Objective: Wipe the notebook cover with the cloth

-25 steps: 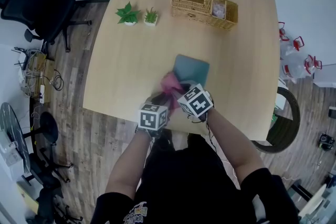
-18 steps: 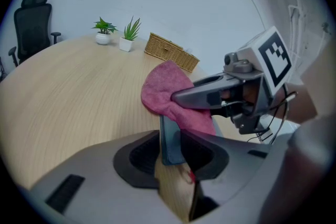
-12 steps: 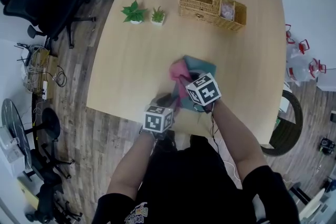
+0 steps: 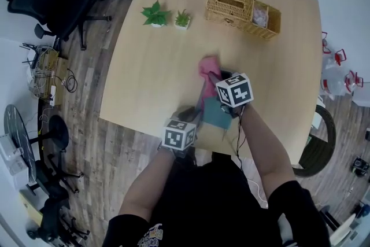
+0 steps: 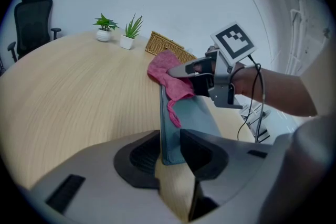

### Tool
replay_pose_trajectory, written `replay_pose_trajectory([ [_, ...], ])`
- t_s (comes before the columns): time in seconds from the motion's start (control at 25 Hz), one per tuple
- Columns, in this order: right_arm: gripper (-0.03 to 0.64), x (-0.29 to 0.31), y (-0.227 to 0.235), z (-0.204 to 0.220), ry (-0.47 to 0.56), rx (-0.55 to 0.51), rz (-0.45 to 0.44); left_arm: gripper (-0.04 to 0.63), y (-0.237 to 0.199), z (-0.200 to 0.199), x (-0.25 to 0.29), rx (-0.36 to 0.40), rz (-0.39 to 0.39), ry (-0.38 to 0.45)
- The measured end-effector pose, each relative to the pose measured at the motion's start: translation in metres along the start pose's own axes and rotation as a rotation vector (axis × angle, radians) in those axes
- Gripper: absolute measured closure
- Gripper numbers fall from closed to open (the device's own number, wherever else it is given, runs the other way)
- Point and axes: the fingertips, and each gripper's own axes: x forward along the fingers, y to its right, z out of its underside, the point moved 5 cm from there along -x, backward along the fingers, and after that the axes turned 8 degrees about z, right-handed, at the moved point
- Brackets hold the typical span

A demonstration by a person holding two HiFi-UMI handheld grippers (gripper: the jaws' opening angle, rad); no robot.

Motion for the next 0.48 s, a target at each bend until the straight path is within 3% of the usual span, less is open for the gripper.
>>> replay_pose_trajectory([
  [0.48,0.555,0.009,0.031,-0.018,0.067,0.106,0.091,0.488,-0.001,-0.001,0.000,-0.016,0.011,-0.003],
])
